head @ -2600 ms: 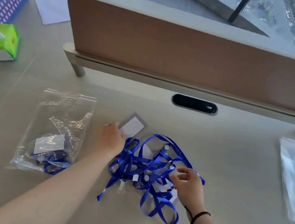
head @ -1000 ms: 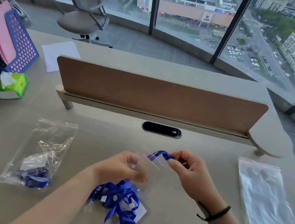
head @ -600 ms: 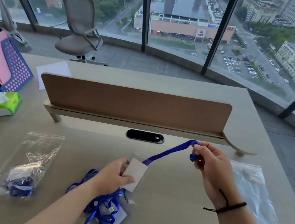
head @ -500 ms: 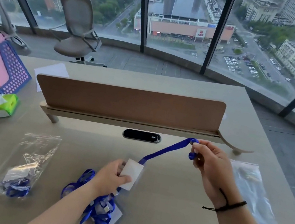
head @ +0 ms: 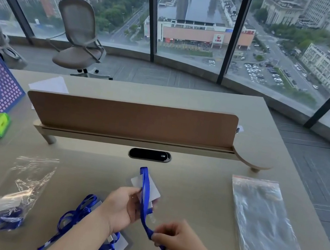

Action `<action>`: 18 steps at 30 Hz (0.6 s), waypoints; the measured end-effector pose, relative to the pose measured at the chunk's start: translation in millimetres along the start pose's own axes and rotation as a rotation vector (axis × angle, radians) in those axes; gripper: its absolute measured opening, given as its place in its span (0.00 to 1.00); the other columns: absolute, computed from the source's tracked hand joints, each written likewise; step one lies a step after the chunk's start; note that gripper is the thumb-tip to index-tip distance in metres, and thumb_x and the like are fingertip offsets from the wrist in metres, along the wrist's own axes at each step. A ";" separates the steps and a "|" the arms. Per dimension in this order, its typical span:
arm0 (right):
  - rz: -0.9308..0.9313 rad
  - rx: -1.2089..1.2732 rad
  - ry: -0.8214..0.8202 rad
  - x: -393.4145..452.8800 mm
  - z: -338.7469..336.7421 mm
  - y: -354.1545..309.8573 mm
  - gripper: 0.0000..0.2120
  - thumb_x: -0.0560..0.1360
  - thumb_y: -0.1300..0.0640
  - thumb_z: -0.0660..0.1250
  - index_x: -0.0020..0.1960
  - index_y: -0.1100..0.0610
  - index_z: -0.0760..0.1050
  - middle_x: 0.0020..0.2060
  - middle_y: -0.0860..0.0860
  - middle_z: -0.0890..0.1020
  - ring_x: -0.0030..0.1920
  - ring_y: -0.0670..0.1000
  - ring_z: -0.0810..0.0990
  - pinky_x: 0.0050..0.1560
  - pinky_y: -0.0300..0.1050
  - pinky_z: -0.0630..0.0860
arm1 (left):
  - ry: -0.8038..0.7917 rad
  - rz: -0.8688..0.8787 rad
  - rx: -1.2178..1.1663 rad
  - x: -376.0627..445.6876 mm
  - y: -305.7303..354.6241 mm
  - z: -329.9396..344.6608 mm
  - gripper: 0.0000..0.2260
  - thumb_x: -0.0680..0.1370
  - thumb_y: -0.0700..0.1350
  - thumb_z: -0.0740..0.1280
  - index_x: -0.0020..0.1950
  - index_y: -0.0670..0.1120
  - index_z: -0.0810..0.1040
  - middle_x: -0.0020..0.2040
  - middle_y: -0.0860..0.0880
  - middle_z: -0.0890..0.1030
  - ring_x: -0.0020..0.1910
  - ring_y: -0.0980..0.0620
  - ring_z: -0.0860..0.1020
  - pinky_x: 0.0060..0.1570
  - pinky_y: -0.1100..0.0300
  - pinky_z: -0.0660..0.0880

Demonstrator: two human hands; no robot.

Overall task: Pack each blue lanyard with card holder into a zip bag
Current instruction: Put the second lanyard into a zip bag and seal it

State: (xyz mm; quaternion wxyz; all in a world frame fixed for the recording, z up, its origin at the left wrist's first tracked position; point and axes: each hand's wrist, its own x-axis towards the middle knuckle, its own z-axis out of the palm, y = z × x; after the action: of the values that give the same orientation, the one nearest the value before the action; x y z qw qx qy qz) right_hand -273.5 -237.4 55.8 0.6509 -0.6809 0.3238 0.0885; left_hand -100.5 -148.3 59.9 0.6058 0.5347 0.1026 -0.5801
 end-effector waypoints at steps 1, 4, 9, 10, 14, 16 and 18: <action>0.054 -0.021 0.012 4.1 5.1 6.9 0.05 0.69 0.57 0.70 0.36 0.53 0.84 0.30 0.49 0.82 0.31 0.46 0.76 0.37 0.39 0.73 | -0.031 -0.002 -0.013 -1.8 2.2 -1.0 0.17 0.82 0.41 0.56 0.65 0.34 0.76 0.62 0.32 0.79 0.55 0.37 0.80 0.60 0.46 0.75; 0.135 -0.010 0.083 8.9 14.0 17.0 0.05 0.68 0.57 0.69 0.36 0.55 0.84 0.29 0.49 0.82 0.29 0.46 0.76 0.36 0.40 0.73 | -0.083 -0.001 -0.012 -5.9 8.8 -6.0 0.17 0.83 0.42 0.55 0.67 0.36 0.74 0.61 0.35 0.81 0.54 0.39 0.82 0.57 0.47 0.77; 0.187 -0.061 0.181 5.9 15.5 13.1 0.06 0.69 0.56 0.68 0.34 0.53 0.82 0.30 0.49 0.82 0.29 0.46 0.75 0.35 0.39 0.72 | -0.111 -0.010 0.192 -16.0 12.1 -17.2 0.16 0.83 0.43 0.56 0.64 0.37 0.78 0.55 0.37 0.84 0.49 0.42 0.83 0.46 0.51 0.80; 0.182 -0.071 0.210 6.0 15.1 11.1 0.06 0.70 0.57 0.68 0.35 0.53 0.82 0.30 0.49 0.82 0.28 0.45 0.74 0.33 0.38 0.71 | -0.130 -0.016 0.233 -17.7 13.2 -20.3 0.16 0.83 0.44 0.57 0.64 0.37 0.78 0.53 0.38 0.84 0.49 0.42 0.83 0.48 0.50 0.79; 0.129 -0.113 0.348 7.9 16.7 3.4 0.07 0.72 0.57 0.68 0.36 0.53 0.80 0.25 0.48 0.79 0.25 0.45 0.70 0.28 0.35 0.67 | -0.257 -0.085 0.265 -18.1 15.4 -33.6 0.16 0.81 0.44 0.61 0.62 0.36 0.80 0.51 0.38 0.82 0.50 0.41 0.79 0.68 0.39 0.69; 0.121 -0.093 0.394 8.3 19.8 -2.5 0.06 0.71 0.56 0.69 0.36 0.54 0.81 0.24 0.48 0.79 0.26 0.46 0.71 0.29 0.37 0.69 | -0.344 -0.132 0.285 -19.3 14.7 -35.0 0.15 0.79 0.43 0.63 0.59 0.37 0.82 0.50 0.39 0.81 0.49 0.43 0.79 0.67 0.39 0.70; 0.105 -0.073 0.423 9.2 23.0 -8.7 0.06 0.69 0.56 0.70 0.33 0.54 0.80 0.24 0.49 0.80 0.27 0.48 0.72 0.31 0.41 0.70 | -0.390 -0.174 0.318 -22.0 13.4 -33.5 0.14 0.77 0.42 0.65 0.57 0.37 0.83 0.51 0.39 0.83 0.49 0.43 0.80 0.61 0.42 0.74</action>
State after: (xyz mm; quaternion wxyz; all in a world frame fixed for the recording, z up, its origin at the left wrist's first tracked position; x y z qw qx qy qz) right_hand -254.7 -219.2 54.8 0.5376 -0.6898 0.4848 -0.0110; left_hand -79.6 -112.8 69.8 0.4703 0.4906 -0.0631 -0.7309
